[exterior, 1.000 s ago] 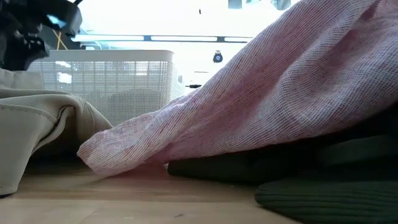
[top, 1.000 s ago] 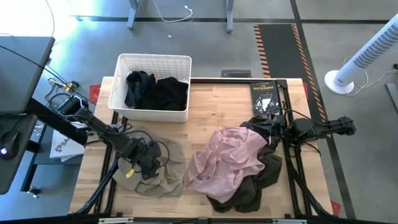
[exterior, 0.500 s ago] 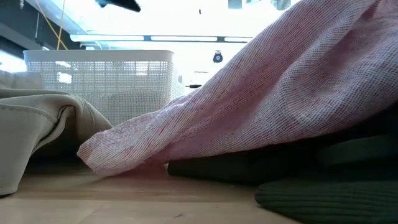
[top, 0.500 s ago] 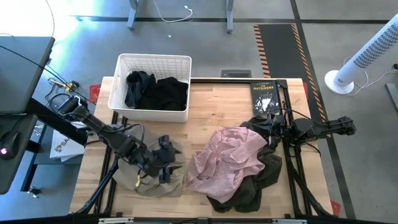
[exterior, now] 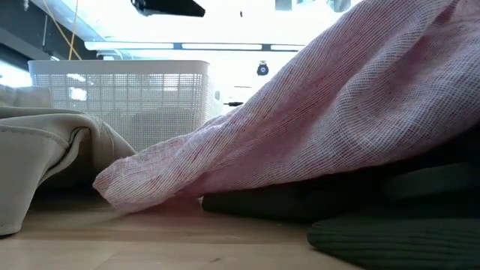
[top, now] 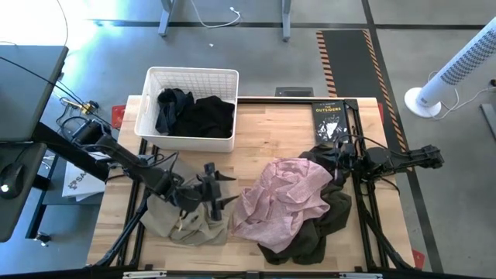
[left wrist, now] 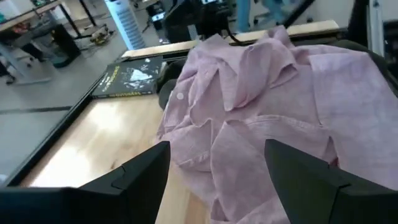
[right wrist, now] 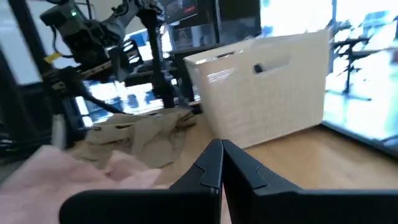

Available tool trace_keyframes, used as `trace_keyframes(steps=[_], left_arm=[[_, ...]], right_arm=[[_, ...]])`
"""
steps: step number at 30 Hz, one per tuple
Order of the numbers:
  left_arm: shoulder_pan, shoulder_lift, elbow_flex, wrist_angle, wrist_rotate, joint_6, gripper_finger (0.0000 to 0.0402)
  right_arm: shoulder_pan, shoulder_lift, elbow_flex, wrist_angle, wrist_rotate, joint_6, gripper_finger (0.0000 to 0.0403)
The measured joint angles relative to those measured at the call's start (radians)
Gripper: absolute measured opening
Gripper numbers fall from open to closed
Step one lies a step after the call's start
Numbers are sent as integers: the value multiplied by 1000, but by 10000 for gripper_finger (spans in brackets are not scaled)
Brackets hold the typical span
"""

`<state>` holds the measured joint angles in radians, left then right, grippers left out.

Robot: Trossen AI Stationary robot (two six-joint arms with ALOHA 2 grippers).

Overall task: Sort clothes
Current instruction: Put the black jacket into the laundry bin

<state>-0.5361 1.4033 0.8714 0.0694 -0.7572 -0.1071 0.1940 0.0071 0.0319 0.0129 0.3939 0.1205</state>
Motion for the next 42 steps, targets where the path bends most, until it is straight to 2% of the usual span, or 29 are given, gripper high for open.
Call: trace_keyframes(steps=[2, 6, 8, 11, 13, 18, 21, 24, 27, 33, 35, 37, 39, 42], left_arm=[[0, 0, -28, 11, -48, -40, 262], [-21, 0, -33, -19, -135, -62, 262], [-34, 0, -33, -30, -154, -36, 262], [-56, 0, -33, -56, -173, -31, 262], [-73, 0, -33, -87, -178, -31, 262], [-103, 0, -33, -153, -249, -79, 262], [-111, 0, -33, -159, -274, -83, 262], [-117, 0, -33, -160, -275, -84, 262], [-125, 0, -33, -173, -276, -113, 262], [-142, 0, -33, -208, -291, -172, 262], [-142, 0, -33, -208, -293, -179, 262], [-142, 0, -33, -208, -293, -180, 262], [-142, 0, -33, -208, -295, -180, 262], [-142, 0, -33, -208, -312, -179, 262]], right_arm=[[0, 0, 0, 47, -12, 11, 0], [0, 0, 0, 120, -83, 370, 0], [0, 3, -3, 126, -94, 475, 0], [1, 27, -23, 164, 9, 655, 0], [1, 53, -23, 243, 34, 747, 0], [42, 179, -15, 667, -57, 608, 0], [80, 294, 59, 749, -89, 502, 0], [124, 433, 194, 627, -176, 450, 0], [172, 577, 370, 376, -279, 464, 0], [234, 889, 769, -505, -333, 793, 0], [238, 1016, 849, -714, -407, 845, 0], [225, 1146, 896, -785, -502, 799, 0], [198, 1264, 929, -780, -550, 708, 0], [131, 1433, 995, -716, -515, 540, 0]])
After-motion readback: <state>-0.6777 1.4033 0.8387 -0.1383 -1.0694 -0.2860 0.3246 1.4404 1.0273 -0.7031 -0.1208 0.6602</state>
